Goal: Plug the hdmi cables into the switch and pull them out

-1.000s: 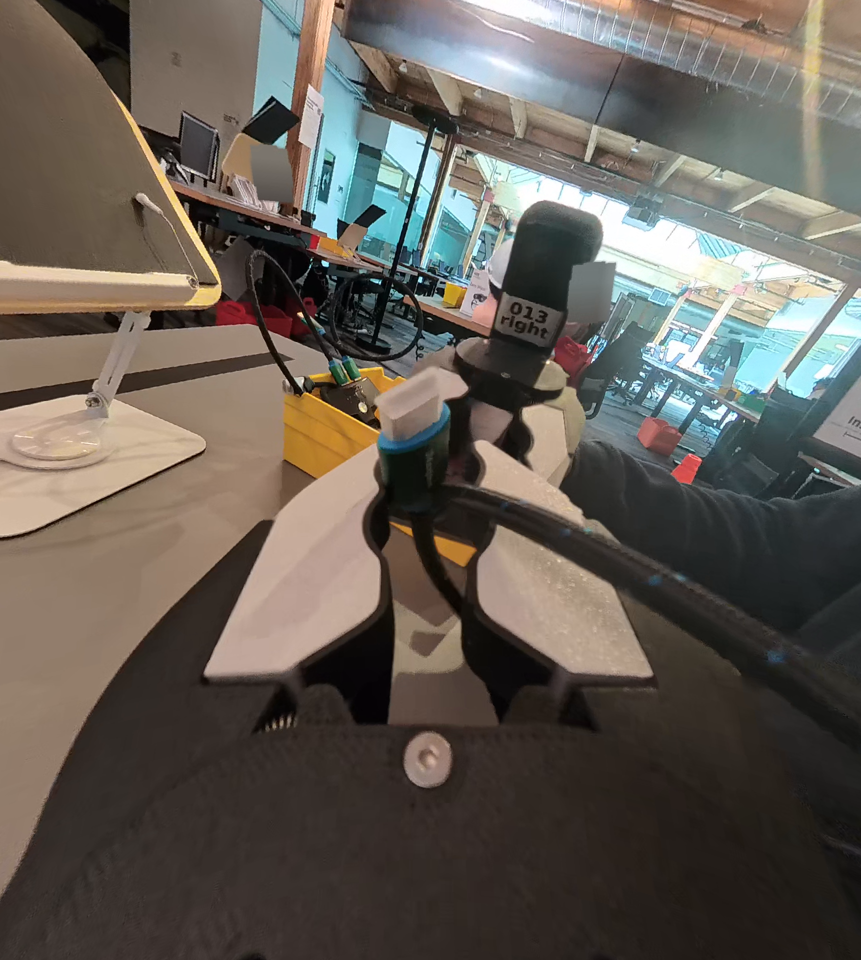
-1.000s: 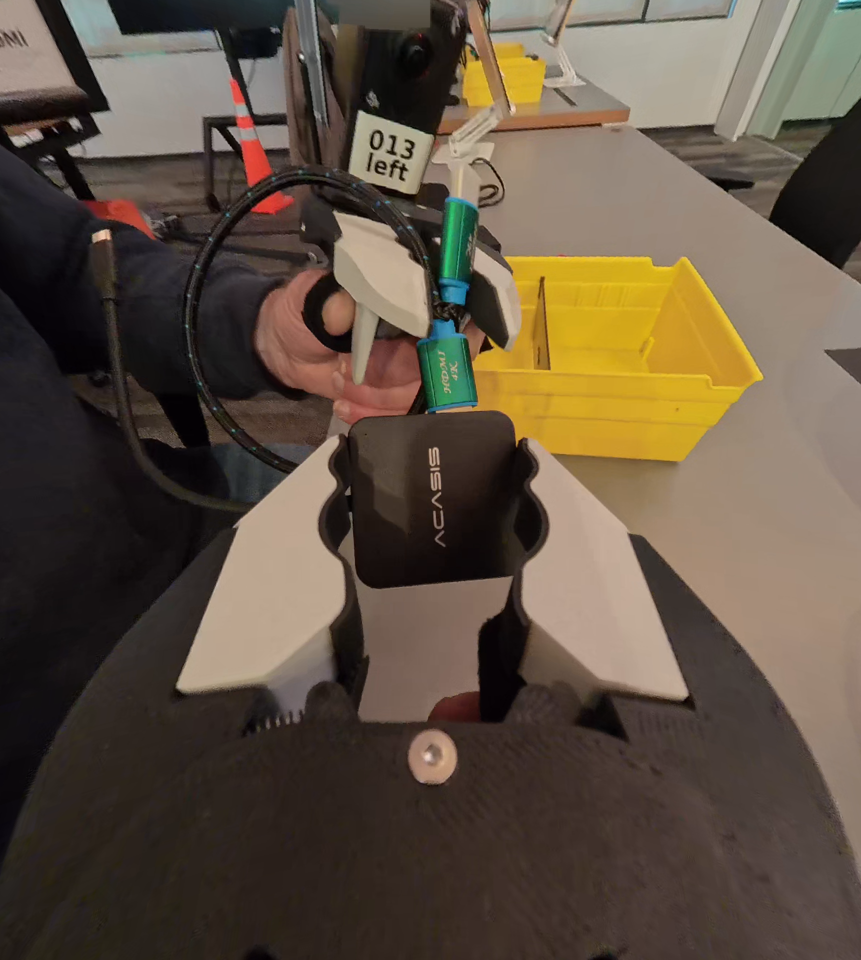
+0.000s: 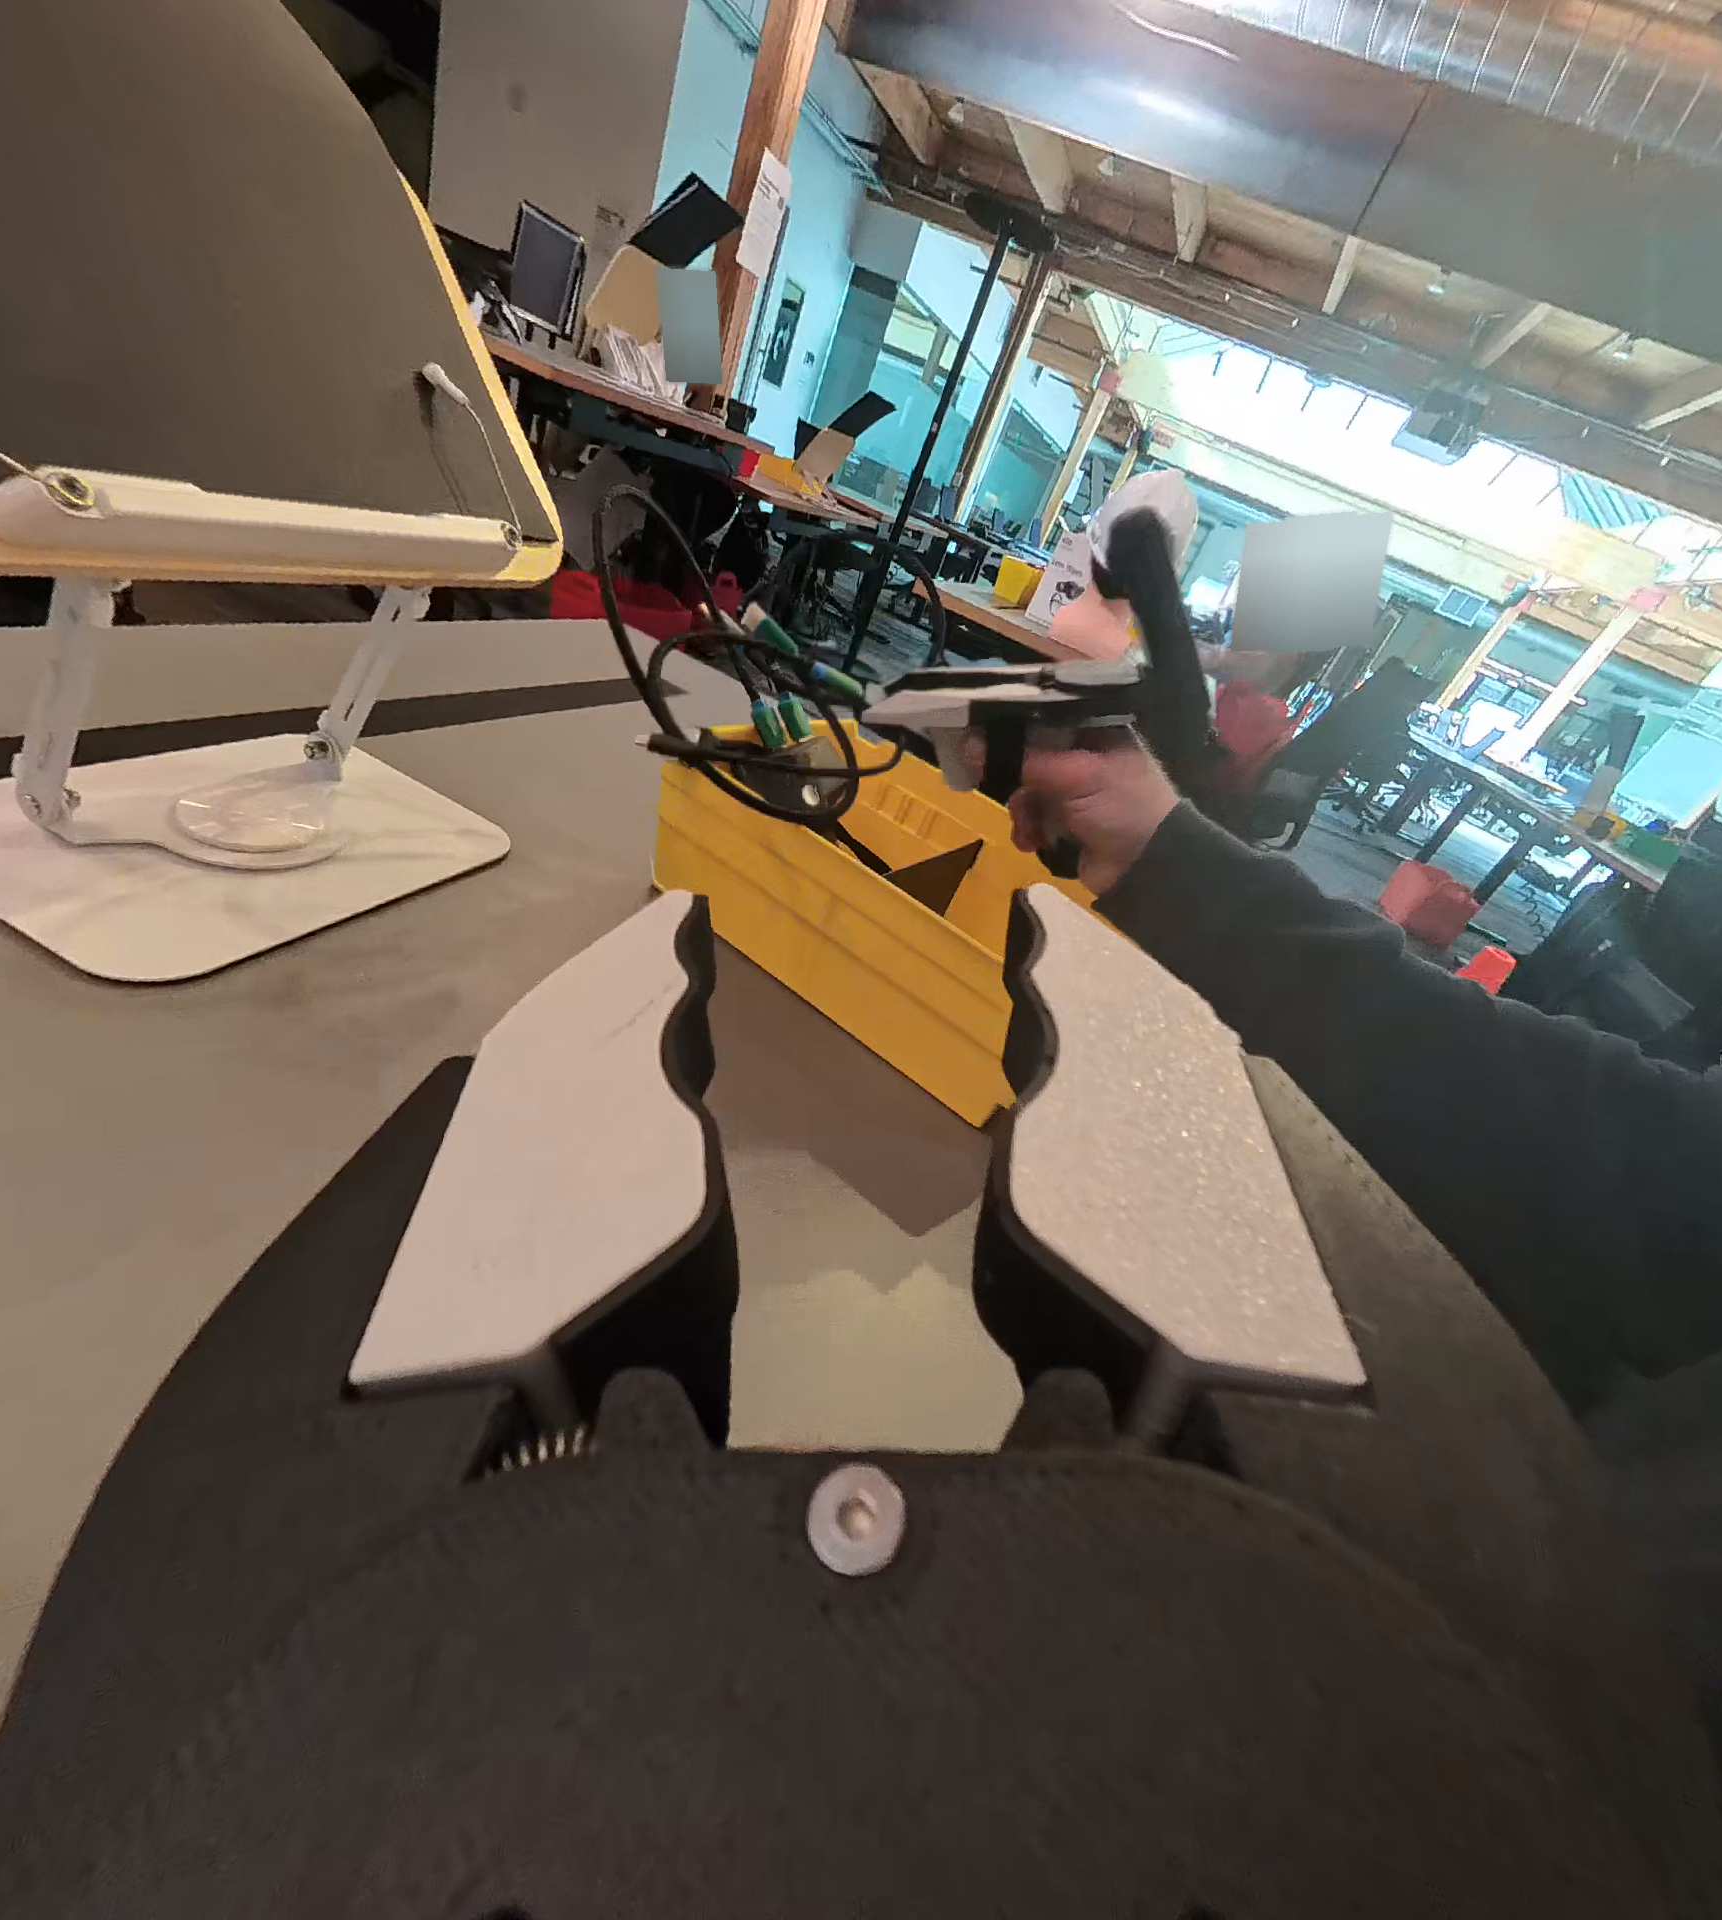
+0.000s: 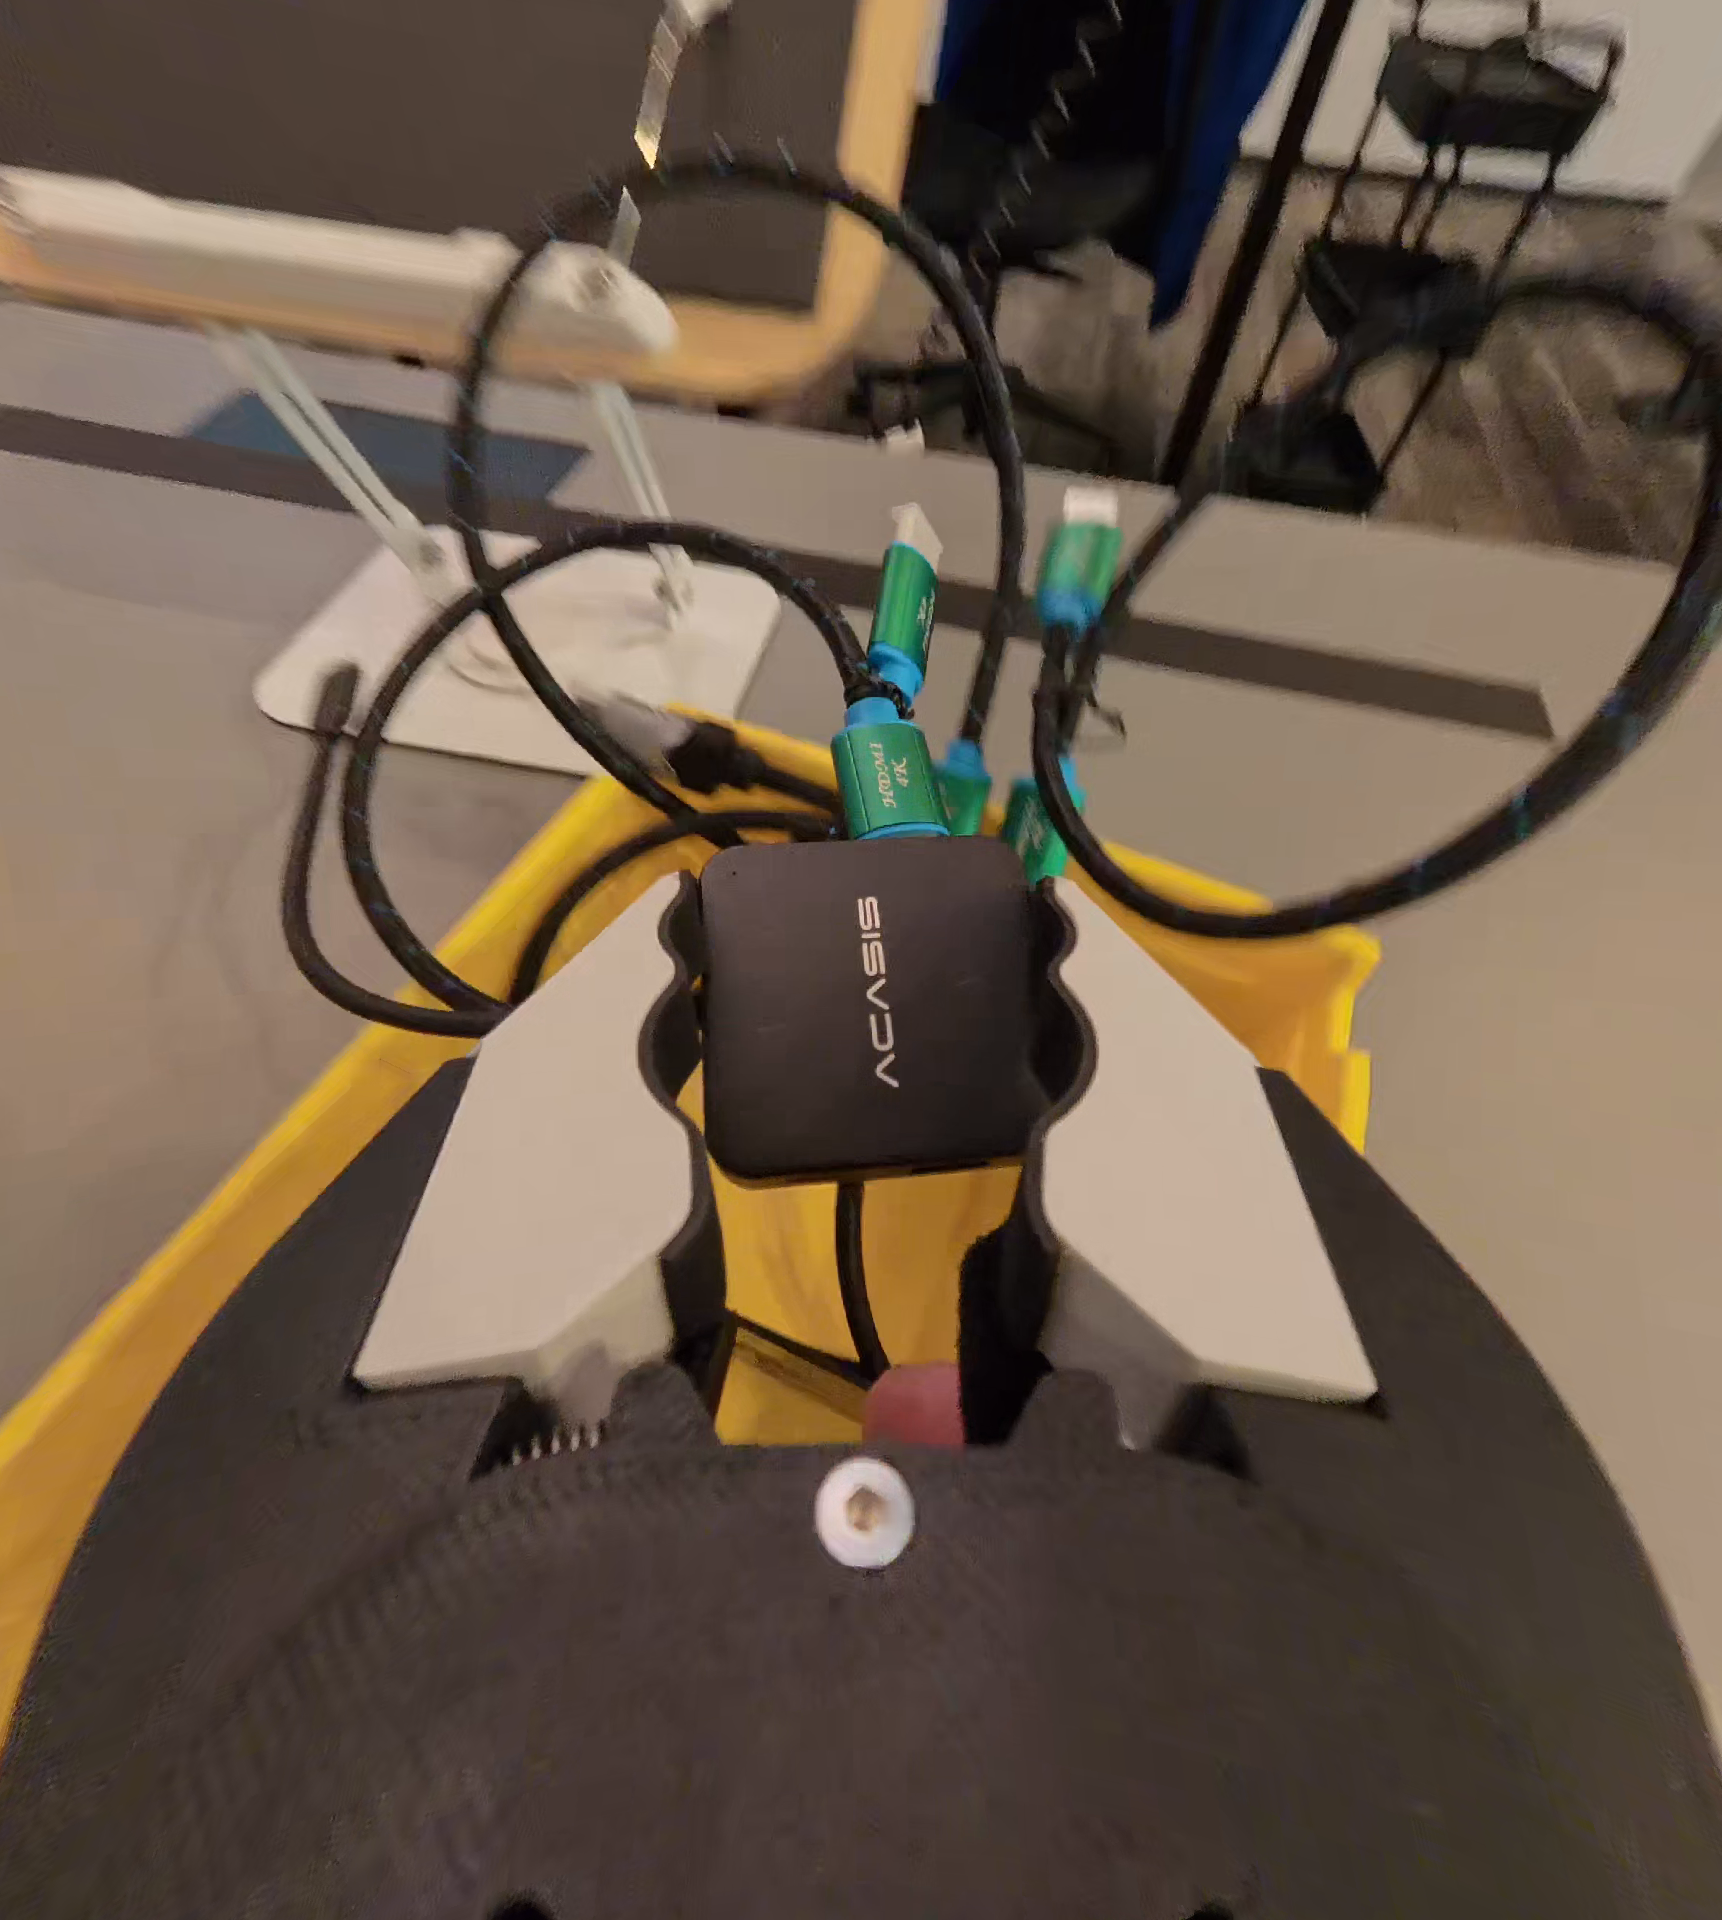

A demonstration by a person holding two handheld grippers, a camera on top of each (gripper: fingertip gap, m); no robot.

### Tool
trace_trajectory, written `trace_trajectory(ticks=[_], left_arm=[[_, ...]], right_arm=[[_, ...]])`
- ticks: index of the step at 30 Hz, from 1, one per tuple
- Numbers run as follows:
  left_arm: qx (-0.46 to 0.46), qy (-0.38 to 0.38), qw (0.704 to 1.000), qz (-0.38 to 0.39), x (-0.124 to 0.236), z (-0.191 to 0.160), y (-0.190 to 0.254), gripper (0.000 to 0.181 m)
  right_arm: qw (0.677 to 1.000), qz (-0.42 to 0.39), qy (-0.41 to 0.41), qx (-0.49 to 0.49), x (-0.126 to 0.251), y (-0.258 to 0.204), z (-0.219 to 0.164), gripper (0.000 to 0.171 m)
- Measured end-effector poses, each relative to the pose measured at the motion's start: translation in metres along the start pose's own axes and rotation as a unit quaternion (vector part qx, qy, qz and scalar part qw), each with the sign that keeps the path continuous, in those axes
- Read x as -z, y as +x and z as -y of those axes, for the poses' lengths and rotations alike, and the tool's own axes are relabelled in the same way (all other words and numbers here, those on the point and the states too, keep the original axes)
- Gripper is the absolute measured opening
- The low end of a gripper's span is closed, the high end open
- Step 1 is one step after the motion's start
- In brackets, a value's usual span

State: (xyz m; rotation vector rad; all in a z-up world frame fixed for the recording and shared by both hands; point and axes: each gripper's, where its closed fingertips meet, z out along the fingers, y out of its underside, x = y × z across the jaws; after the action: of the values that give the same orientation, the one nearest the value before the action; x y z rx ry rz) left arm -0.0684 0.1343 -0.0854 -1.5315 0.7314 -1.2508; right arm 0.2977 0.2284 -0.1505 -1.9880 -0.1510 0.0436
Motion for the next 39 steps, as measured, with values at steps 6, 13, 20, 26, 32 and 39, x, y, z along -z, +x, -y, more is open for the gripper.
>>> trace_trajectory(ticks=[6,13,20,26,32,39], left_arm=[[0.012,-0.023,1.0,0.002,-0.01,-0.015,-0.002,0.055],[0.023,-0.069,0.997,0.023,-0.022,-0.038,-0.01,0.071],[0.029,-0.096,0.994,0.05,-0.031,-0.049,-0.019,0.076],[0.033,-0.176,0.974,0.137,-0.048,-0.084,-0.052,0.096],[0.002,-0.255,0.952,0.167,-0.067,-0.117,-0.067,0.124],[-0.058,-0.324,0.924,0.197,-0.062,-0.149,-0.084,0.119]], right_arm=[[0.984,-0.016,-0.178,-0.015,-0.02,0.017,-0.077,0.062],[0.969,-0.01,-0.248,0.021,-0.015,0.04,-0.09,0.037],[0.962,0.01,-0.271,0.029,-0.006,0.062,-0.093,0.044],[0.98,0.029,-0.169,0.105,0.026,0.016,-0.021,0.11],[0.952,0.243,-0.101,0.158,0.046,-0.183,0.009,0.157],[0.929,0.312,-0.163,0.117,-0.004,-0.272,-0.071,0.16]])
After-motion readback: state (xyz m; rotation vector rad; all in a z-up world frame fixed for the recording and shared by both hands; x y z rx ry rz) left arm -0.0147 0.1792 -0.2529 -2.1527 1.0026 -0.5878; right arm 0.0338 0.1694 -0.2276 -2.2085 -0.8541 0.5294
